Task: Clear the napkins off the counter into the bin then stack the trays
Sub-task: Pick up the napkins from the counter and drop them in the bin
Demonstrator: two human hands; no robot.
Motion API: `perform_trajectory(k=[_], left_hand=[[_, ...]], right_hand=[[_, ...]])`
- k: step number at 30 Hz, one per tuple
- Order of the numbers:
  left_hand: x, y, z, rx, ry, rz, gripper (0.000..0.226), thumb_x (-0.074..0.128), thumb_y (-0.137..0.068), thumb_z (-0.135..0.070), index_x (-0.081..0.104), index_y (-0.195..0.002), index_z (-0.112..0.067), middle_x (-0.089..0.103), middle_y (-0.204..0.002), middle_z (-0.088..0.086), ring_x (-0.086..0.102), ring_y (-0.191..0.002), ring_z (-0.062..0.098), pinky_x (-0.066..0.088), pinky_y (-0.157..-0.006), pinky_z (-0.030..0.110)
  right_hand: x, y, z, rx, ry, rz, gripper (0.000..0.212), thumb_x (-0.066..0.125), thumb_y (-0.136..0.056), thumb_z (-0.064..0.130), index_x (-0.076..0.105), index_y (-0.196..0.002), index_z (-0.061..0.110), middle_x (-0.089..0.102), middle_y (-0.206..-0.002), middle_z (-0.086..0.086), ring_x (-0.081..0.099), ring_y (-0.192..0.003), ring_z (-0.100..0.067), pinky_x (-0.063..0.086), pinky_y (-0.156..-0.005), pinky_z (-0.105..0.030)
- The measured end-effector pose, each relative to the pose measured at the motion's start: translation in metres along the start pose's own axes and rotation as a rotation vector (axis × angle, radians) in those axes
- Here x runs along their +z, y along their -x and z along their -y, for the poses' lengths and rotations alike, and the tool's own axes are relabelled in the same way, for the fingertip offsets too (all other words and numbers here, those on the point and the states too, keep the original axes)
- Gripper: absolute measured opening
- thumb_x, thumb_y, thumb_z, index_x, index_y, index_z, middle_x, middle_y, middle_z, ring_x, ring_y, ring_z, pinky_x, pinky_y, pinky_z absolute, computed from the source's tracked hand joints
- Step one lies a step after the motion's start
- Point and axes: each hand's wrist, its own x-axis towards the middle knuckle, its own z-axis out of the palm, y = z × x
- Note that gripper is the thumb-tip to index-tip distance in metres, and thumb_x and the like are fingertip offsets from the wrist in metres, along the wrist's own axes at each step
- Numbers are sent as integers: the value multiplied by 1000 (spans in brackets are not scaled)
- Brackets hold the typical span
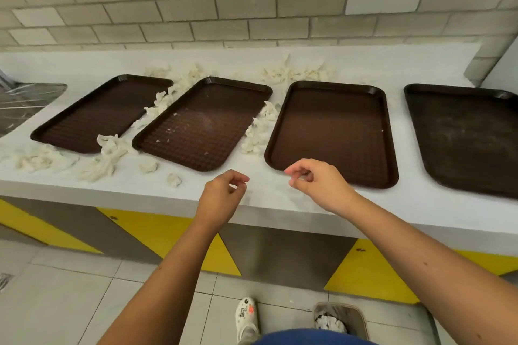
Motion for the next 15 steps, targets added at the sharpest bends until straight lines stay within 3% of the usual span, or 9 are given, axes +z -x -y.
perform_trajectory(k=[5, 8, 11, 15], left_hand=[[-25, -62, 19, 31, -48, 37, 13, 59, -92, -25, 66, -100, -32, 67, -98, -12, 62, -82, 2, 55, -75, 30], [-34, -92, 28, 66, -67, 76, 14, 59, -91, -24, 66, -100, -32, 66, -95, -13, 62, -80, 4, 56, -74, 32], [-42, -118, 36, 83, -62, 114, 15, 59, -91, -24, 65, -100, -33, 65, -92, -17, 62, -80, 3, 56, -75, 31], [-47, -143, 44, 112, -61, 150, 14, 60, -91, -23, 65, -100, -33, 65, -90, -18, 61, -81, 2, 56, -80, 31]], right_hand=[[25, -60, 12, 21, 103, -64, 27, 66, -89, 24, 65, -115, 29, 58, -107, 10, 51, -75, -1, 39, -69, -12], [45, -90, 16, 4, 171, -67, 35, 65, -90, 26, 59, -124, 31, 56, -117, 10, 49, -76, 2, 41, -73, -16], [65, -115, 22, -1, 322, -93, 42, 64, -90, 34, 52, -130, 32, 58, -122, 8, 58, -95, -7, 49, -83, -28], [80, -137, 18, 36, 650, -128, 46, 58, -89, 47, 53, -130, 25, 56, -123, 4, 54, -108, -17, 44, -90, -34]])
